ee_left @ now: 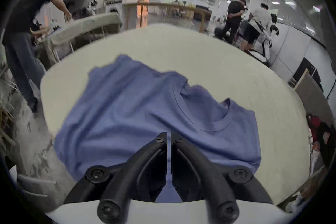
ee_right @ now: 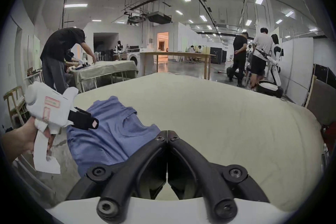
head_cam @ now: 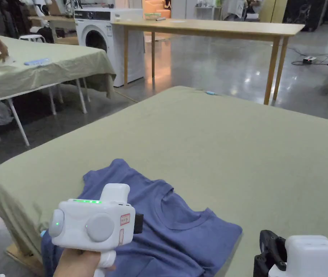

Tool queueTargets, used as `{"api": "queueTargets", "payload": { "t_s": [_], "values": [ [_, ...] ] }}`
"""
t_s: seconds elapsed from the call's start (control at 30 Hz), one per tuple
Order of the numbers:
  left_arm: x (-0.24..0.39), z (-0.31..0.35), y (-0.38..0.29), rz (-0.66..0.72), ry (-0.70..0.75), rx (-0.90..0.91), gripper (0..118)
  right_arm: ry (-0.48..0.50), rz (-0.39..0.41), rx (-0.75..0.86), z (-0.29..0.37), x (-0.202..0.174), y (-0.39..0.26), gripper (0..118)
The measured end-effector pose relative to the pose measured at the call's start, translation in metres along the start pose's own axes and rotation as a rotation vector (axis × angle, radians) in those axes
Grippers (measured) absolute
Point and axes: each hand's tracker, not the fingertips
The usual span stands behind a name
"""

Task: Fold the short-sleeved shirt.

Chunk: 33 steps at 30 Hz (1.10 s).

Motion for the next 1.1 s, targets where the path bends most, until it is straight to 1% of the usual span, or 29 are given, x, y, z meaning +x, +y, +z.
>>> {"api": "queueTargets", "payload": {
  "t_s": [0.03, 0.07, 0.1, 0.13, 0.17, 0.2, 0.23, 0.3, 0.37, 0.43, 0.47, 0.5, 0.53, 0.57, 0.6, 0.67, 0.7, 0.77, 0.87, 0.9, 0.97, 1.03, 1.1],
  "values": [
    [-0.001, -0.006, 0.001, -0.002, -0.004, -0.022, 4, -0.002, -0.001, -0.005, 0.001, 0.002, -0.003, 0],
    [-0.002, -0.012, 0.002, -0.010, 0.000, -0.048, 12, -0.006, -0.004, -0.012, 0.001, 0.004, -0.005, 0],
    [-0.002, -0.015, 0.001, -0.006, -0.002, -0.066, 33, -0.011, -0.006, -0.017, 0.002, 0.006, -0.006, 0],
    [0.000, -0.020, 0.000, -0.026, 0.003, -0.087, 79, -0.017, -0.007, -0.022, 0.003, 0.008, -0.008, 0],
    [0.001, -0.025, 0.000, -0.047, 0.001, -0.125, 105, -0.020, -0.009, -0.026, 0.004, 0.010, -0.009, 0],
    [0.003, -0.028, -0.002, -0.058, -0.010, -0.140, 115, -0.023, -0.009, -0.029, 0.005, 0.011, -0.010, 0],
    [0.005, -0.027, -0.004, -0.063, -0.010, -0.132, 115, -0.027, -0.009, -0.033, 0.006, 0.013, -0.011, 0],
    [0.012, -0.034, -0.005, -0.109, -0.013, -0.186, 115, -0.038, -0.012, -0.036, 0.010, 0.016, -0.013, 0],
    [0.017, -0.044, -0.010, -0.162, 0.042, -0.236, 115, -0.045, -0.019, -0.041, 0.015, 0.020, -0.014, 0],
    [0.025, -0.049, -0.014, -0.241, 0.086, -0.232, 113, -0.054, -0.019, -0.043, 0.022, 0.024, -0.016, 0],
    [0.027, -0.047, -0.012, -0.238, 0.078, -0.225, 110, -0.061, -0.017, -0.044, 0.027, 0.027, -0.016, 0],
    [0.026, -0.045, -0.009, -0.231, 0.068, -0.233, 101, -0.067, -0.017, -0.043, 0.033, 0.031, -0.018, 0],
    [0.026, -0.041, -0.006, -0.231, 0.058, -0.241, 78, -0.078, -0.020, -0.043, 0.039, 0.036, -0.019, 0],
    [0.028, -0.035, -0.004, -0.231, 0.044, -0.235, 48, -0.087, -0.024, -0.045, 0.045, 0.041, -0.020, 0],
    [0.031, -0.027, -0.001, -0.239, 0.045, -0.213, 2, -0.097, -0.029, -0.047, 0.052, 0.048, -0.022, 0],
    [0.033, -0.015, 0.008, -0.258, 0.107, -0.141, 3, -0.139, -0.037, -0.048, 0.066, 0.062, -0.026, 0],
    [0.034, -0.012, 0.013, -0.263, 0.086, -0.181, 3, -0.157, -0.042, -0.052, 0.074, 0.070, -0.028, 0],
    [0.036, 0.002, 0.017, -0.233, 0.072, -0.147, 3, -0.191, -0.059, -0.047, 0.091, 0.086, -0.031, 0],
    [0.053, 0.033, 0.033, -0.236, 0.044, -0.066, 3, -0.241, -0.071, -0.033, 0.117, 0.107, -0.033, 0],
    [0.060, 0.039, 0.038, -0.247, 0.029, -0.075, 3, -0.265, -0.077, -0.025, 0.125, 0.113, -0.033, 0],
    [0.081, 0.054, 0.047, -0.268, 0.007, -0.023, 3, -0.286, -0.088, -0.017, 0.138, 0.124, -0.033, 0],
    [0.109, 0.066, 0.056, -0.319, -0.006, 0.028, 3, -0.309, -0.098, -0.001, 0.152, 0.133, -0.033, 0],
    [0.139, 0.079, 0.067, -0.343, -0.065, 0.061, 3, -0.337, -0.103, 0.006, 0.164, 0.139, -0.034, 0]
  ]
}}
